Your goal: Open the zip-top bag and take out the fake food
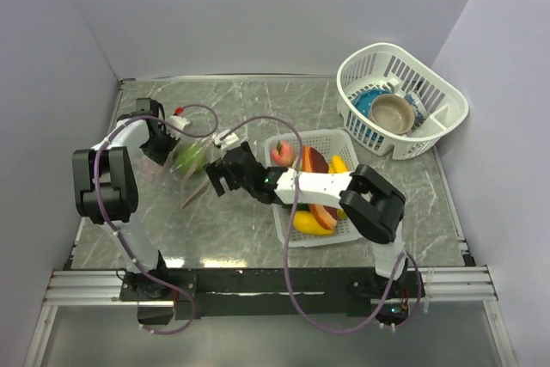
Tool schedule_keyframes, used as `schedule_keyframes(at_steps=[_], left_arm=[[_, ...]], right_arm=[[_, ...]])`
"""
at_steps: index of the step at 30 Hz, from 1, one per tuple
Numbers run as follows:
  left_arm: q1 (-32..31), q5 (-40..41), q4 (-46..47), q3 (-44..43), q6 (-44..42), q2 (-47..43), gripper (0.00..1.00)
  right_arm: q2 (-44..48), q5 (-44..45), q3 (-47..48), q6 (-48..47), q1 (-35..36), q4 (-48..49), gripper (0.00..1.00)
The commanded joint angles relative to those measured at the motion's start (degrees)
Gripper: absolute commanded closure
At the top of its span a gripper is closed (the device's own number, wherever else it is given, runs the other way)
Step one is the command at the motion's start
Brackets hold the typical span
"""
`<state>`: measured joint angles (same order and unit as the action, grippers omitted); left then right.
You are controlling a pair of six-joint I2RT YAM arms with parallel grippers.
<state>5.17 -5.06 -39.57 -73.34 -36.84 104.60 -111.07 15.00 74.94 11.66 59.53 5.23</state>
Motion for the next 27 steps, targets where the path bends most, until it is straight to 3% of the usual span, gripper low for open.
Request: schedule_keyframes(at_steps=[1,11,27], left_arm=[[-0.9,0.1,0.7,0.1,0.5,-2.1,0.99],[-2.6,-1.4,0.2,3.6,-2.9,-5.2,0.99],[-3.1,-1.3,2.1,1.1,-2.3,-1.2,0.99]], right_arm=[[4.1,-3.1,-1.5,-2.3,3.3,9.9,0.0],[-7.2,-7.3,11.2,-4.2,-0.2,5.1,0.04],[-14.8,-8.8,18.5,-9.5,-2.8,-0.5,0.06]])
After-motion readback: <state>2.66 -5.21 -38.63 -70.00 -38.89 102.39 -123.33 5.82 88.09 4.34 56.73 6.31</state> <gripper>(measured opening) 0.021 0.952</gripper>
